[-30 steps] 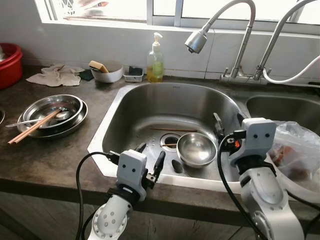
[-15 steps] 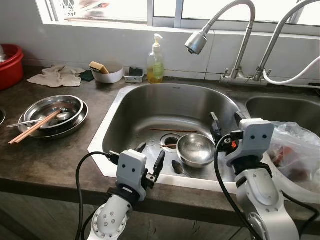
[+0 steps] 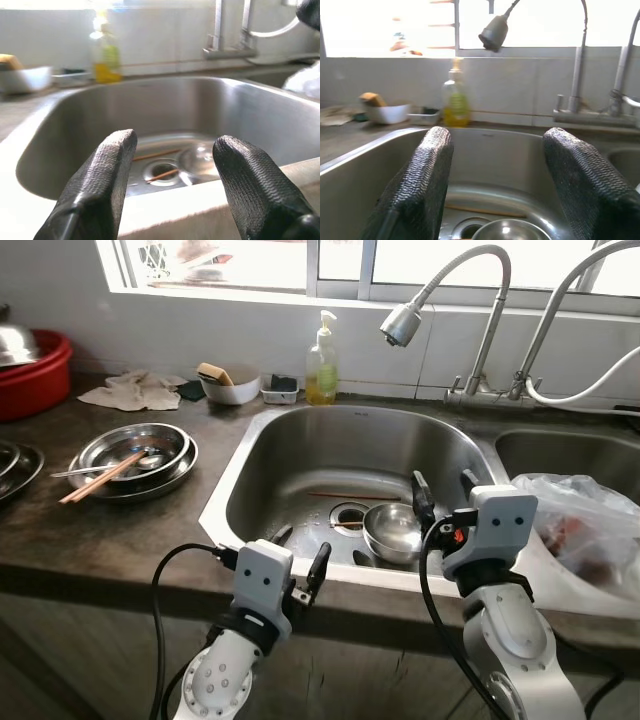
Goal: Kitchen organization
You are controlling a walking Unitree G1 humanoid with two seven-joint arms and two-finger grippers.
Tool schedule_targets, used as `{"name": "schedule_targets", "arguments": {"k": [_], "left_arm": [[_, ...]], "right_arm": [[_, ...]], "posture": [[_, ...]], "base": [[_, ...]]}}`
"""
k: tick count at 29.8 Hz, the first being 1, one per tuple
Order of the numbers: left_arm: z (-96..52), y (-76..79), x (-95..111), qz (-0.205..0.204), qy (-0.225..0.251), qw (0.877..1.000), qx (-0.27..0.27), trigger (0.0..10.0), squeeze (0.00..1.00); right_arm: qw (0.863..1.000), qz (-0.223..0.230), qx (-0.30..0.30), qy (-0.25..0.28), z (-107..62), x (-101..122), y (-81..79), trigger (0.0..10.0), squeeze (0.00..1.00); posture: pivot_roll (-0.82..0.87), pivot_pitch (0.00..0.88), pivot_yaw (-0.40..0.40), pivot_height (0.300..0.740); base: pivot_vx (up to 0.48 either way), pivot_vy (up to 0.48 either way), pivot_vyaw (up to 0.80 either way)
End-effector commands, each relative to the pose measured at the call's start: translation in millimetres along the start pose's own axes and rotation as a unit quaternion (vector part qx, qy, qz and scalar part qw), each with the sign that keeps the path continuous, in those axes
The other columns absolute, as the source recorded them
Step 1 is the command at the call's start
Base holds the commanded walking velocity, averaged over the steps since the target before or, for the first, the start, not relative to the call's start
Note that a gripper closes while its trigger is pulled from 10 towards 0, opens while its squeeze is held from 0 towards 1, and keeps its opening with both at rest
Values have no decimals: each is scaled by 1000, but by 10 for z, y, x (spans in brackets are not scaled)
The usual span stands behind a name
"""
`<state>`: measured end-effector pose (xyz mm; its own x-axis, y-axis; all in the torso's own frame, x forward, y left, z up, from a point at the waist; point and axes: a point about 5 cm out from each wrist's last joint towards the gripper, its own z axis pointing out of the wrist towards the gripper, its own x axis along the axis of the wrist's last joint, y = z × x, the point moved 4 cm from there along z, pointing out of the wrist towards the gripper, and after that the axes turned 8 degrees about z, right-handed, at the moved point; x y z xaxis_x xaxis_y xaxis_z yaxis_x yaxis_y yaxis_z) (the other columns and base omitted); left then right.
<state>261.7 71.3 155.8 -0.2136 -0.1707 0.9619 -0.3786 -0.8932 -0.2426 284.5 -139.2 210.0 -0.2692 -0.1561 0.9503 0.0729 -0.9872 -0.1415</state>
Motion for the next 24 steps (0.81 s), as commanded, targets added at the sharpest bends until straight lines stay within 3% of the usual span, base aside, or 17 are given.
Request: {"name": "schedule_targets", "arguments": {"k": [1,24], "left_arm": [[6,20,38,0,8,1000,-4,10000,0],[-15,64,19,-1,3,1000,-7,10000,0]], "right_arm": [[1000,0,-2,-1,13,-21,1,10000,0],[1000,-3,-1,-18,-9,-103,-23,10000,0]], "posture": [[34,0,-28,740],[36,0,-34,740]], "base": [[-281,0,0],[-285,0,0]]}}
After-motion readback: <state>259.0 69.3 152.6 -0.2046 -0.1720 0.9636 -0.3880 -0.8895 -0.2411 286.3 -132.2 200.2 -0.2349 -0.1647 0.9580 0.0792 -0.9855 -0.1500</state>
